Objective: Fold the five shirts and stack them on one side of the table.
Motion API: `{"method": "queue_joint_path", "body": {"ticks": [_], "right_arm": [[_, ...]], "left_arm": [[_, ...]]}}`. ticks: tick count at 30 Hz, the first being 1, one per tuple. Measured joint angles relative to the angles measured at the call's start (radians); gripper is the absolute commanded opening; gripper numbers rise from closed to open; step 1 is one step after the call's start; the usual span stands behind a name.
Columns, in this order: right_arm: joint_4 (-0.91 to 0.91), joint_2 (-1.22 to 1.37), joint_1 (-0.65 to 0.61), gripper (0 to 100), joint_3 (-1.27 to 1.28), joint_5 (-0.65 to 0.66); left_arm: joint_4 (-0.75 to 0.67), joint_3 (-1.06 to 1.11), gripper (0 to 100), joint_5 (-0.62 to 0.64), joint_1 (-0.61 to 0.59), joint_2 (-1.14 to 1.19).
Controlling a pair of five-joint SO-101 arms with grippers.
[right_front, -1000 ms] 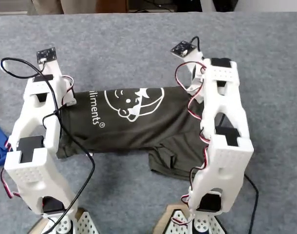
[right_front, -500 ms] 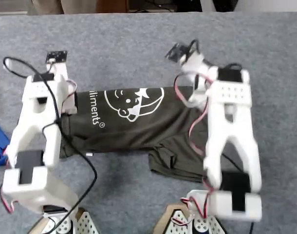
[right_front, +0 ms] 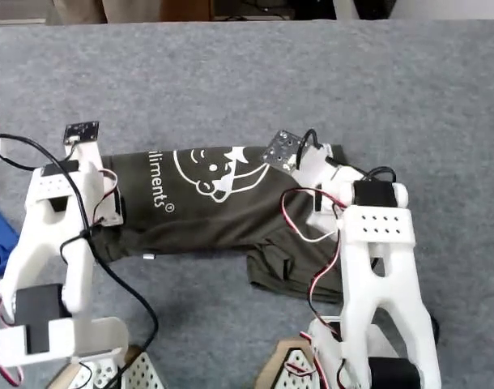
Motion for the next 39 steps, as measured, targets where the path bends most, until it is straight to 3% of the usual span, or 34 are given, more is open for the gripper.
{"method": "queue_joint_path", "body": {"ticks": [5,17,26,28,31,33,36,39], "right_arm": [[0.0,-0.006,0.0,0.5,0.0,0.0],[0.0,-0.006,0.0,0.5,0.0,0.0],[0.0,-0.006,0.0,0.5,0.0,0.0],[0.0,-0.006,0.0,0.5,0.0,0.0],[-0.015,-0.006,0.0,0.5,0.0,0.0],[-0.02,-0.006,0.0,0.5,0.0,0.0],[-0.038,-0.006,0.0,0.5,0.0,0.0],[-0.075,-0.006,0.0,0.5,0.0,0.0]], "left_arm": [[0.043,-0.044,1,0.0,0.0,0.098],[0.13,-0.066,2,0.018,0.0,0.012],[0.133,0.143,3,0.003,-0.002,-0.195],[0.107,0.166,8,0.003,-0.014,-0.232],[0.069,0.166,24,0.075,-0.063,-0.282],[0.046,0.147,28,0.152,-0.098,-0.295],[0.009,0.1,25,0.253,-0.117,-0.296],[-0.034,0.04,14,0.279,-0.084,-0.267]]}}
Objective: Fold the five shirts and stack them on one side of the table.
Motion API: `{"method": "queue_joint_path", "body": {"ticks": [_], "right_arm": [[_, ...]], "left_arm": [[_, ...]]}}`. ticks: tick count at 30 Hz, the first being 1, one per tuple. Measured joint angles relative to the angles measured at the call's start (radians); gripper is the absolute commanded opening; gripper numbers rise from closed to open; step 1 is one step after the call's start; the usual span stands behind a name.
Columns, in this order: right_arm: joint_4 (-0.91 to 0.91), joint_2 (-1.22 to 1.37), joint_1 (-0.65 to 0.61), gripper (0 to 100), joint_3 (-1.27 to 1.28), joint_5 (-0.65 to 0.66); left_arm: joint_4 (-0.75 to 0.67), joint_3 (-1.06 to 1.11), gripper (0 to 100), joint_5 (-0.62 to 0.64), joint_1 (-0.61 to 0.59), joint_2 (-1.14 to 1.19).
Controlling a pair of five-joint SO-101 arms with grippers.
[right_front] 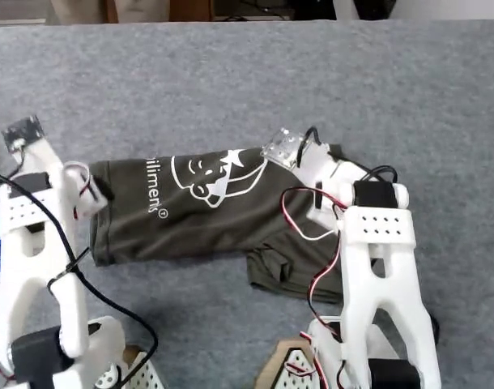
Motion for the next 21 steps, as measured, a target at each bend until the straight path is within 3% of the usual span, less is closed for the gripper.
{"method": "queue_joint_path", "body": {"ticks": [3,10,21], "right_arm": [[-0.046,0.0,0.0,0.5,0.0,0.0],[-0.097,0.155,-0.012,0.5,-0.104,-0.04],[-0.183,0.72,0.012,0.5,-0.368,-0.071]], "left_arm": [[-0.064,-0.051,1,0.026,0.072,0.083],[-0.215,-0.21,2,0.038,0.127,0.362],[-0.189,-0.666,2,0.041,0.092,0.85]]}}
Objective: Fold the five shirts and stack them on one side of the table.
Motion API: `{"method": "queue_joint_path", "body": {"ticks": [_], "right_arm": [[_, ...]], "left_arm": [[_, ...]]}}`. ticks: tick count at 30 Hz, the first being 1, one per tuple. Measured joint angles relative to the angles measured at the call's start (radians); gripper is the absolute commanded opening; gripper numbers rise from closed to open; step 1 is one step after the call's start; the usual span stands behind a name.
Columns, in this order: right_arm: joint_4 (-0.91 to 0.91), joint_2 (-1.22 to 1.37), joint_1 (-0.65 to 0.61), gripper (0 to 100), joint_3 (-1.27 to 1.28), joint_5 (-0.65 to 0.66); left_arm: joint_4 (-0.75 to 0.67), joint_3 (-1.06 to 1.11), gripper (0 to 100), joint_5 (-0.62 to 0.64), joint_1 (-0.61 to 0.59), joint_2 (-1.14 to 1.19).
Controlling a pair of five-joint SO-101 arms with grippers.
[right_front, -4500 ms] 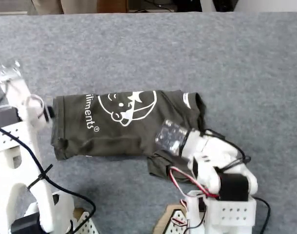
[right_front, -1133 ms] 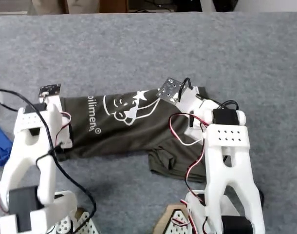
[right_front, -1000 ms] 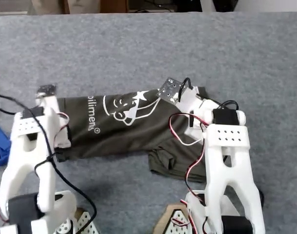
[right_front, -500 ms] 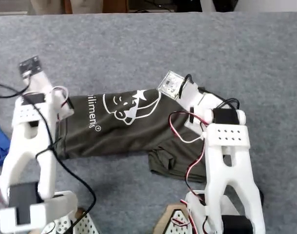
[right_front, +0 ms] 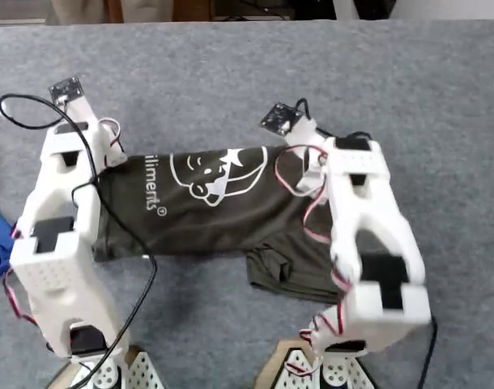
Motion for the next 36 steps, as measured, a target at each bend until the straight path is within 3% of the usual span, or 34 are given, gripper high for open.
{"method": "queue_joint_path", "body": {"ticks": [6,15,22,26,31,36], "right_arm": [[0.023,0.203,0.041,0.5,-0.184,0.0],[0.184,0.221,0.041,0.4,-0.331,0.0],[0.348,-0.02,-0.029,0.4,-0.331,0.0],[0.42,-0.207,-0.063,0.4,-0.249,0.0],[0.516,-0.436,-0.169,0.5,-0.066,-0.011],[0.499,-0.575,-0.256,0.6,0.155,-0.04]], "left_arm": [[0.123,-0.319,2,0.0,-0.032,0.189],[0.373,-0.776,2,-0.003,-0.041,0.373],[0.647,-1.126,2,-0.003,-0.046,0.373],[0.835,-1.316,2,-0.097,-0.023,0.381],[0.895,-1.321,2,-0.144,-0.021,0.381],[0.895,-1.1,2,-0.161,-0.074,0.308]]}}
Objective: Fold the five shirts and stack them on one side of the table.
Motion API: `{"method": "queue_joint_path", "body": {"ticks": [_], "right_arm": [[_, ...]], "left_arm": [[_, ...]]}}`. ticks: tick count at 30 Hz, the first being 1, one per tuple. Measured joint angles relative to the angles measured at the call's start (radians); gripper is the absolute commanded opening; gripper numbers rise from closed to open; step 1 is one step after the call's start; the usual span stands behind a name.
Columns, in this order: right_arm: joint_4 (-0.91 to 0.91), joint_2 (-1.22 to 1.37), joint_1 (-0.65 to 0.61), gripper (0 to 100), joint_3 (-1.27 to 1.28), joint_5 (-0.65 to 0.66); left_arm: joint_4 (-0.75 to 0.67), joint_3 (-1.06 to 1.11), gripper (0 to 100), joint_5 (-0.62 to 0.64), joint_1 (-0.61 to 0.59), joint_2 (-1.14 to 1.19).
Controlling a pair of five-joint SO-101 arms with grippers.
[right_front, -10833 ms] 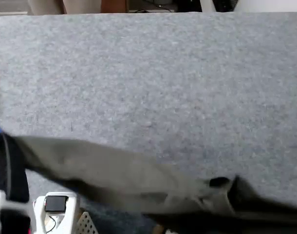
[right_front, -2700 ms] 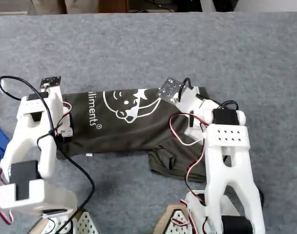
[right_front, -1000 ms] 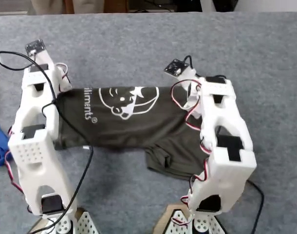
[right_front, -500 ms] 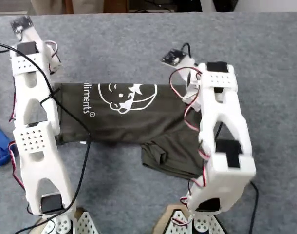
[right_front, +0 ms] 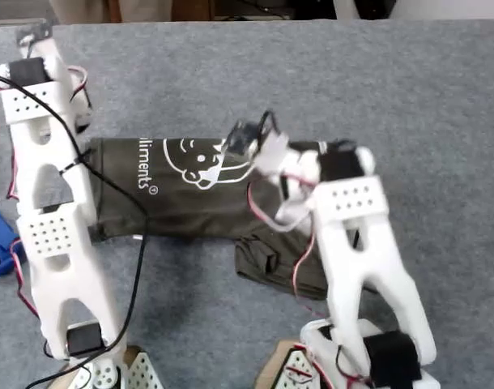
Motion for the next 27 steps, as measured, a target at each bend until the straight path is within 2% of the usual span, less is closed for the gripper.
{"method": "queue_joint_path", "body": {"ticks": [7,11,15,20,22,25,27], "right_arm": [[-0.008,-0.011,-0.031,17.5,0.121,-0.028],[-0.014,-0.011,-0.115,15.7,0.147,-0.071],[-0.058,0.003,-0.23,15.6,0.169,-0.141],[-0.13,0.133,-0.247,15.1,0.169,-0.184],[-0.149,0.183,-0.247,11.3,0.169,-0.187],[-0.169,0.218,-0.247,5.6,0.172,-0.187],[-0.175,0.226,-0.247,5.5,0.172,-0.198]], "left_arm": [[-0.031,0.394,2,-0.058,-0.005,-0.236],[-0.149,0.658,2,-0.064,-0.028,-0.4],[-0.347,1.007,2,-0.068,-0.037,-0.574],[-0.552,1.439,2,-0.12,-0.041,-0.836],[-0.606,1.573,2,-0.126,-0.052,-0.947],[-0.641,1.694,2,-0.124,-0.084,-1.077],[-0.644,1.732,2,-0.124,-0.104,-1.134]]}}
